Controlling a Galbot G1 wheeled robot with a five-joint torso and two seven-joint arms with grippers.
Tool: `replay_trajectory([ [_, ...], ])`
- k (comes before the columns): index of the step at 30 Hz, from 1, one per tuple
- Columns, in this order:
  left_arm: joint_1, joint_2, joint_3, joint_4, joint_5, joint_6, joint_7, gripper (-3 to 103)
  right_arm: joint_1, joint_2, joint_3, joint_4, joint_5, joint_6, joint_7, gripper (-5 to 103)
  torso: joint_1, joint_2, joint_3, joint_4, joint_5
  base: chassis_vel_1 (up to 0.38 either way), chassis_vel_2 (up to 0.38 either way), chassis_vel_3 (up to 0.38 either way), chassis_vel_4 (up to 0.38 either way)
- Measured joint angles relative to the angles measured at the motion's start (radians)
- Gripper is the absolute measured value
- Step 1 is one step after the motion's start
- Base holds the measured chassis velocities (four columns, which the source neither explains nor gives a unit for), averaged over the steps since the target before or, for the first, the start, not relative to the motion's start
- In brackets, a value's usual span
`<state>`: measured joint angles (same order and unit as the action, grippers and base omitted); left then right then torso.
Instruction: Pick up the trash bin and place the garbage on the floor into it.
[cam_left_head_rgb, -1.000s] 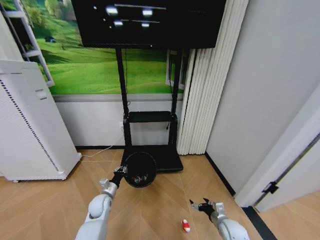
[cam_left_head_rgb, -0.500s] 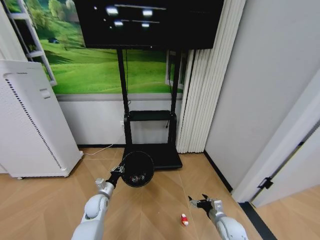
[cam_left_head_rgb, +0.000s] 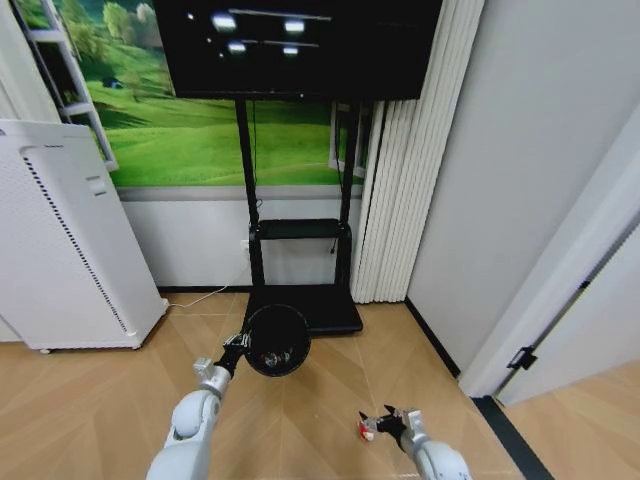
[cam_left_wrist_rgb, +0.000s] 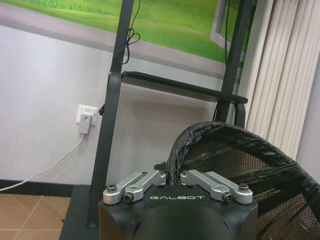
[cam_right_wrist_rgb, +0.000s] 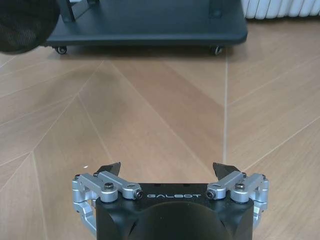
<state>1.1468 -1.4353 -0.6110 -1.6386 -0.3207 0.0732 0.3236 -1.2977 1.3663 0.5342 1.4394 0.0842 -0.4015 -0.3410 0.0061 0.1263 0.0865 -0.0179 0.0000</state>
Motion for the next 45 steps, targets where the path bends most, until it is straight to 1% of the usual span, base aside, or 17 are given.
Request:
replay_trajectory([
  [1,0.0,0.0,0.0,0.0,0.0,0.0,0.0,7,0.0,0.0,0.0,0.0,0.0,0.0,0.0,100,0.0,0.0,0.0,0.0,0.0,0.0,0.0,0.0,0.0],
  [3,0.007,0.0,-0.007,-0.004,0.0,-0.001,0.001,7,0.005,0.007,-0.025,-0.022,0.037,-0.02,0.027,100,0.0,0.0,0.0,-0.0003,-0.0001,0.0,0.0,0.0,0.0],
  [9,0.02,-0.005,-0.017,-0.013,-0.001,-0.003,0.001,7,0.029,0.034,-0.036,-0.073,0.055,-0.047,0.071,100,0.0,0.0,0.0,-0.0001,-0.0001,0.0,0.0,0.0,0.0],
  [19,0.038,-0.001,-0.025,-0.036,-0.001,-0.003,-0.001,7,0.057,0.076,-0.02,-0.161,0.044,-0.064,0.125,100,0.0,0.0,0.0,-0.0002,0.0,0.0,0.0,0.0,0.0],
  [26,0.04,0.003,-0.024,-0.042,-0.002,-0.003,-0.004,7,0.051,0.088,-0.012,-0.174,0.035,-0.075,0.135,100,0.0,0.0,0.0,-0.0003,-0.0001,0.0,0.0,0.0,0.0],
  [27,0.04,0.003,-0.024,-0.044,-0.002,-0.003,-0.004,7,0.051,0.09,-0.011,-0.177,0.034,-0.074,0.136,103,0.0,0.0,0.0,-0.0002,-0.0001,0.0,0.0,0.0,0.0],
  [28,0.04,0.004,-0.024,-0.049,-0.003,-0.003,-0.005,7,0.051,0.093,-0.01,-0.183,0.031,-0.069,0.139,99,0.0,0.0,0.0,-0.0003,0.0,0.0,0.0,0.0,0.0],
  [29,0.04,0.004,-0.024,-0.049,-0.003,-0.003,-0.005,7,0.051,0.093,-0.01,-0.183,0.031,-0.069,0.139,99,0.0,0.0,0.0,-0.0003,0.0,0.0,0.0,0.0,0.0],
  [31,0.042,0.003,-0.025,-0.055,-0.004,-0.003,-0.006,7,0.053,0.095,-0.01,-0.187,0.029,-0.062,0.14,89,0.0,0.0,0.0,-0.0002,0.0,0.0,0.0,0.0,0.0],
  [32,0.042,0.003,-0.025,-0.055,-0.004,-0.003,-0.006,7,0.053,0.095,-0.01,-0.187,0.029,-0.062,0.14,89,0.0,0.0,0.0,-0.0002,0.0,0.0,0.0,0.0,0.0],
  [34,0.048,0.003,-0.029,-0.061,-0.004,-0.003,-0.007,7,0.055,0.097,-0.01,-0.189,0.027,-0.055,0.142,79,0.0,0.0,0.0,-0.0002,0.0,0.0,0.0,0.0,0.0],
  [35,0.048,0.003,-0.029,-0.061,-0.004,-0.003,-0.007,7,0.055,0.097,-0.01,-0.189,0.027,-0.055,0.142,79,0.0,0.0,0.0,-0.0002,0.0,0.0,0.0,0.0,0.0],
  [39,0.058,0.002,-0.038,-0.071,-0.003,-0.003,-0.007,7,0.058,0.097,-0.012,-0.193,0.027,-0.044,0.145,56,0.0,0.0,0.0,-0.0002,0.0,0.0,0.0,0.0,0.0],
  [41,0.06,0.002,-0.039,-0.074,-0.003,-0.003,-0.007,7,0.058,0.096,-0.012,-0.195,0.027,-0.041,0.145,56,0.0,0.0,0.0,-0.0002,0.0,0.0,0.0,0.0,0.0],
  [42,0.061,0.001,-0.04,-0.075,-0.003,-0.003,-0.007,7,0.058,0.096,-0.012,-0.197,0.027,-0.039,0.145,50,0.0,0.0,0.0,-0.0002,0.0,0.0,0.0,0.0,0.0],
  [43,0.061,0.001,-0.04,-0.075,-0.003,-0.003,-0.007,7,0.058,0.096,-0.012,-0.197,0.027,-0.039,0.145,50,0.0,0.0,0.0,-0.0002,0.0,0.0,0.0,0.0,0.0],
  [45,0.065,-0.002,-0.041,-0.082,0.0,-0.003,-0.008,7,0.056,0.094,-0.013,-0.201,0.027,-0.031,0.145,40,0.0,0.0,0.0,-0.0002,0.0,0.0,0.0,0.0,0.0],
])
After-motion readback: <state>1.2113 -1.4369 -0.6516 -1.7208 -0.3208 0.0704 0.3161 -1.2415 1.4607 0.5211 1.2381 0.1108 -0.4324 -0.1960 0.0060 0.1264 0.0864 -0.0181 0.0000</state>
